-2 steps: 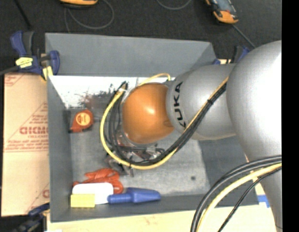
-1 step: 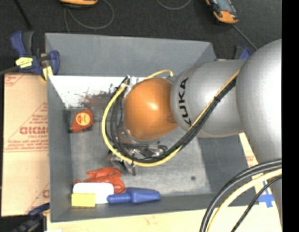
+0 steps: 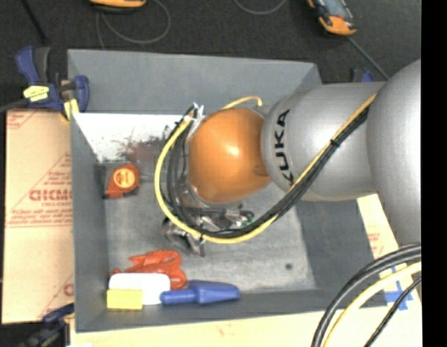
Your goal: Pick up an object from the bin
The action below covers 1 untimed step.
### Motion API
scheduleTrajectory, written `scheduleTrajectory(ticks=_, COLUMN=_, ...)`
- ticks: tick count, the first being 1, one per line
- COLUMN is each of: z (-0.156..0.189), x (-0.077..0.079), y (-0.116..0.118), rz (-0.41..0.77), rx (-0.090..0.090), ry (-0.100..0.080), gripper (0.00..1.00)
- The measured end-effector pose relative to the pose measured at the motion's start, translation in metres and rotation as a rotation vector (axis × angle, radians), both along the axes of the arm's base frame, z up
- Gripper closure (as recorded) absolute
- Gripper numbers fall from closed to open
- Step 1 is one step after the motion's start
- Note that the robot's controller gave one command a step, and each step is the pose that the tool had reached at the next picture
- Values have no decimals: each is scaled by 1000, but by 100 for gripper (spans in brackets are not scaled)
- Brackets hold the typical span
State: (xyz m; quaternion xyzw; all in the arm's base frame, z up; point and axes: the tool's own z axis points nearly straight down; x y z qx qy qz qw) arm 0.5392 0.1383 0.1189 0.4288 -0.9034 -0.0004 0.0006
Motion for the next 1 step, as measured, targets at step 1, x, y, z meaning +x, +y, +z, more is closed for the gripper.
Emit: scheduleTrajectory(ticks=1, z=14, x=1, y=0, rz=-2, rx=2, ry=-7, gripper=100)
